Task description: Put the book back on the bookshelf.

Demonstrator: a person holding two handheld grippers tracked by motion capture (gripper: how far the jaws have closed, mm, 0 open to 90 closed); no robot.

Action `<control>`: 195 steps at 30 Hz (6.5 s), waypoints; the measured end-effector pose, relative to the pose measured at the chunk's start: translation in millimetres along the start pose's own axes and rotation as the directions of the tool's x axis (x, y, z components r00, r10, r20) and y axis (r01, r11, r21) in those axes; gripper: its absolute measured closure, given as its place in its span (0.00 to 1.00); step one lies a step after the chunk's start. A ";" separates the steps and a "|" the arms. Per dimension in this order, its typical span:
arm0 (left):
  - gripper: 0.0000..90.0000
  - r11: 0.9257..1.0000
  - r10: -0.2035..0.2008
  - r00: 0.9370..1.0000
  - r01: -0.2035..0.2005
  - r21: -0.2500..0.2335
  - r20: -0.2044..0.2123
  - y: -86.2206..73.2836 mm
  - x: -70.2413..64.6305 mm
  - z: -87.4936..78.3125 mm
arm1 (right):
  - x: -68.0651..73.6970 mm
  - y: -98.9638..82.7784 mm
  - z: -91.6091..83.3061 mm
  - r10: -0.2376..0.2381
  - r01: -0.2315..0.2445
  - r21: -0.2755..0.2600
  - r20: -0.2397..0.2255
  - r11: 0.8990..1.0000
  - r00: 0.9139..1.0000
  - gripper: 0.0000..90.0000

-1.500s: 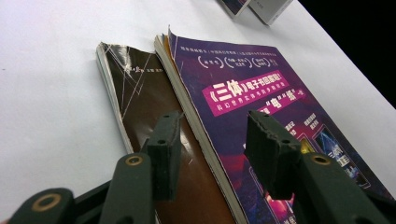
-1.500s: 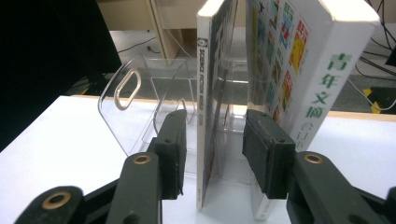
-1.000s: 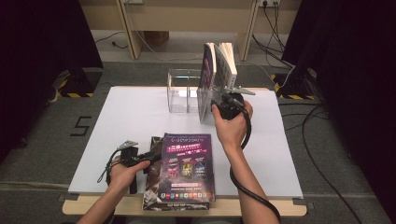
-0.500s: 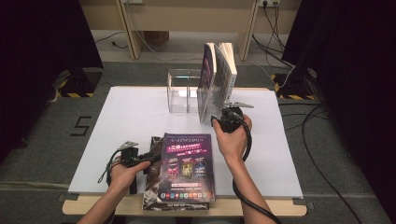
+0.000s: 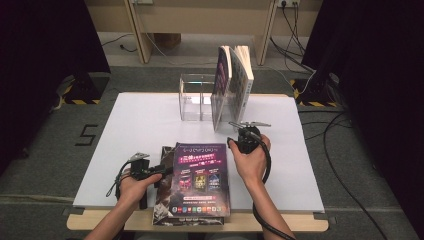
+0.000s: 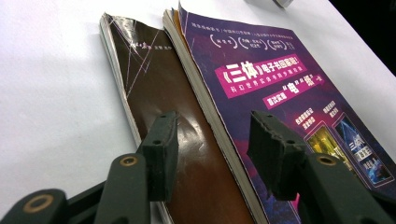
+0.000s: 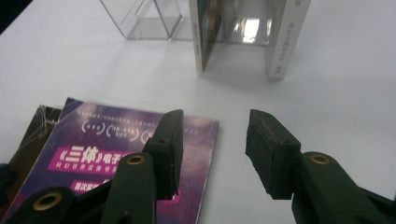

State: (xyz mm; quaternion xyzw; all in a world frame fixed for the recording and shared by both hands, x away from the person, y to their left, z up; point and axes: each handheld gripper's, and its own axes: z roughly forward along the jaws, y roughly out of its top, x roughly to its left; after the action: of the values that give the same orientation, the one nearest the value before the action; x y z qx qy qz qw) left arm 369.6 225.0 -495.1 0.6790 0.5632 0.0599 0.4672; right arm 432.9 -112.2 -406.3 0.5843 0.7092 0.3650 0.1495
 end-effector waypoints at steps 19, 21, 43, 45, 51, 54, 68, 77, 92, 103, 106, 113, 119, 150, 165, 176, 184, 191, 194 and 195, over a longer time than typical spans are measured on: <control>0.58 1.000 0.000 1.000 0.000 0.008 0.006 1.6 -5.4 4.1 | 7.3 -39.3 20.5 -0.003 0.008 0.126 -0.037 0.992 0.999 0.62; 0.58 1.000 0.002 1.000 -0.003 0.015 0.006 1.3 -5.5 5.3 | 7.8 -42.5 23.4 0.002 0.004 0.139 -0.039 0.990 0.999 0.62; 0.57 0.999 -0.001 1.000 0.002 0.049 -0.003 9.8 -16.8 21.3 | 7.0 -59.8 36.8 0.029 -0.015 0.201 -0.067 0.980 0.997 0.60; 0.57 0.999 0.000 1.000 0.000 0.052 -0.003 9.8 -18.3 22.2 | 7.4 -60.0 37.0 0.029 -0.014 0.203 -0.070 0.979 0.997 0.60; 0.57 0.998 -0.007 1.000 0.007 0.059 -0.010 11.2 -20.4 23.3 | 8.6 -61.7 38.6 0.029 -0.013 0.188 -0.079 0.982 0.996 0.60; 0.59 0.997 -0.050 0.999 0.051 0.062 -0.012 12.9 -19.8 23.0 | 11.3 -62.8 39.6 0.033 -0.018 0.180 -0.078 0.984 0.996 0.59; 0.69 0.987 -0.159 0.979 0.154 0.048 0.127 14.9 -31.1 21.1 | 13.9 -63.6 39.3 0.043 -0.032 0.175 -0.057 0.984 0.997 0.58; 0.90 0.996 -0.053 0.994 0.047 0.069 0.091 10.9 -27.3 25.2 | 11.4 -60.8 40.1 0.035 -0.019 0.193 -0.078 0.981 0.996 0.57; 0.92 0.992 -0.102 0.989 0.094 0.082 0.105 10.6 -6.3 14.7 | 9.5 -25.6 71.7 0.072 -0.042 0.240 -0.118 0.970 0.990 0.56; 0.89 0.990 -0.116 0.989 0.109 0.087 0.088 11.8 -0.6 18.4 | 9.7 -14.6 84.0 0.107 -0.068 0.257 -0.144 0.964 0.984 0.55; 0.89 0.990 -0.116 0.990 0.109 0.091 0.085 12.8 0.3 19.7 | 7.0 -13.3 85.3 0.136 -0.093 0.259 -0.153 0.961 0.979 0.55; 0.89 0.988 -0.132 0.987 0.123 0.092 0.090 13.6 2.9 22.3 | 1.6 -13.9 86.5 0.197 -0.147 0.259 -0.178 0.955 0.964 0.57; 0.89 0.987 -0.131 0.987 0.122 0.104 0.087 14.4 3.7 22.5 | 1.9 -18.0 84.9 0.174 -0.136 0.227 -0.159 0.964 0.972 0.64; 0.88 0.986 -0.136 0.986 0.126 0.108 0.091 14.8 4.8 23.6 | 8.1 -13.1 61.3 0.183 -0.135 0.230 -0.205 0.964 0.961 0.77; 0.89 0.990 -0.093 0.993 0.084 0.110 0.074 19.1 -3.7 28.5 | 10.2 -7.1 49.4 0.149 -0.102 0.215 -0.215 0.971 0.965 0.78; 0.89 0.991 -0.083 0.994 0.075 0.112 0.066 20.3 -5.1 28.2 | 11.9 -2.1 61.7 0.136 -0.077 0.244 -0.234 0.967 0.963 0.82; 0.80 0.995 -0.045 0.996 0.037 0.097 0.081 22.0 -4.0 23.6 | 13.9 2.6 50.7 0.176 -0.111 0.225 -0.292 0.968 0.940 0.93; 0.65 0.999 0.019 0.999 -0.020 0.032 0.028 17.3 -4.0 10.1 | 14.9 9.4 31.5 0.145 -0.102 0.154 -0.298 0.983 0.943 0.94; 0.63 0.999 0.036 0.999 -0.036 0.007 0.020 15.4 -5.0 4.6 | 15.4 13.2 22.9 0.122 -0.093 0.116 -0.277 0.989 0.953 0.94; 0.62 1.000 0.031 0.999 -0.031 0.004 0.019 14.4 -5.0 3.8 | 15.4 14.7 20.3 0.120 -0.092 0.114 -0.274 0.989 0.954 0.94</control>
State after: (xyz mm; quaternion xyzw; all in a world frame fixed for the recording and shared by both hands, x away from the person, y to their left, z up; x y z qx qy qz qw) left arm 380.3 219.8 -484.8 0.6892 0.5481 0.0593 0.4702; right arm 452.3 -90.1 -406.8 0.5709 0.7082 0.4154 -0.0016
